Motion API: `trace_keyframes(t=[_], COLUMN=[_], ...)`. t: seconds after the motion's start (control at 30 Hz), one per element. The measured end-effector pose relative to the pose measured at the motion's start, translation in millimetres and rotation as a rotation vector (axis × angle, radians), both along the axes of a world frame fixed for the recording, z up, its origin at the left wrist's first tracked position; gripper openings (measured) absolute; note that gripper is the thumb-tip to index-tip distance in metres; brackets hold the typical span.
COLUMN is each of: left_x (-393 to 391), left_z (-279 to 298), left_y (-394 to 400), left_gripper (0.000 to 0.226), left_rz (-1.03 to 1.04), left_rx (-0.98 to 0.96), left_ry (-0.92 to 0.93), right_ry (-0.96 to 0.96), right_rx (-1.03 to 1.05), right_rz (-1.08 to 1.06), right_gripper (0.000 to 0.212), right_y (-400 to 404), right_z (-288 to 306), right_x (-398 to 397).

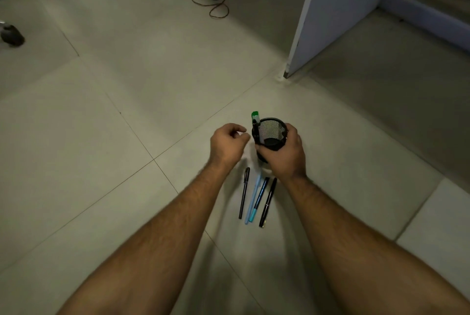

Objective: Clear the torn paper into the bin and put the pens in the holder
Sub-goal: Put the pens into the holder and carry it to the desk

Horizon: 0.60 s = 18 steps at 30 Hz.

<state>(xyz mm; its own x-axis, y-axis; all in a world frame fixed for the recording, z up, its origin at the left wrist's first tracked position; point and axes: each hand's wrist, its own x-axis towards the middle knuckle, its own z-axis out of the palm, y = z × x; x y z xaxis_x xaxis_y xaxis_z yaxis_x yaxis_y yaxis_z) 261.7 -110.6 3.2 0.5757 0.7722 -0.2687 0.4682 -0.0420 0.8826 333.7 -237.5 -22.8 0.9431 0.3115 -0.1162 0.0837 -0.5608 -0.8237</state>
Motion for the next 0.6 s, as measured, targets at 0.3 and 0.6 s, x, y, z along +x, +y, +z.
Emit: trace_keyframes(t=[0.3, 0.6], left_x=[-37.9, 1.6], left_z=[-68.0, -13.2], left_y=[-39.2, 5.7], left_gripper=[0.028, 0.016], left_rz=[-0.364, 0.052], left_rx=[0.218, 0.066], left_ry=[0.698, 0.160], right_ry=[0.028, 0.049], right_rx=[-0.022, -0.037], right_rz=[0.014, -0.056], right_gripper=[0.087, 0.080], right_y=[-18.2, -19.4], right_z=[-8.3, -7.0], right_x=[-3.3, 5.7])
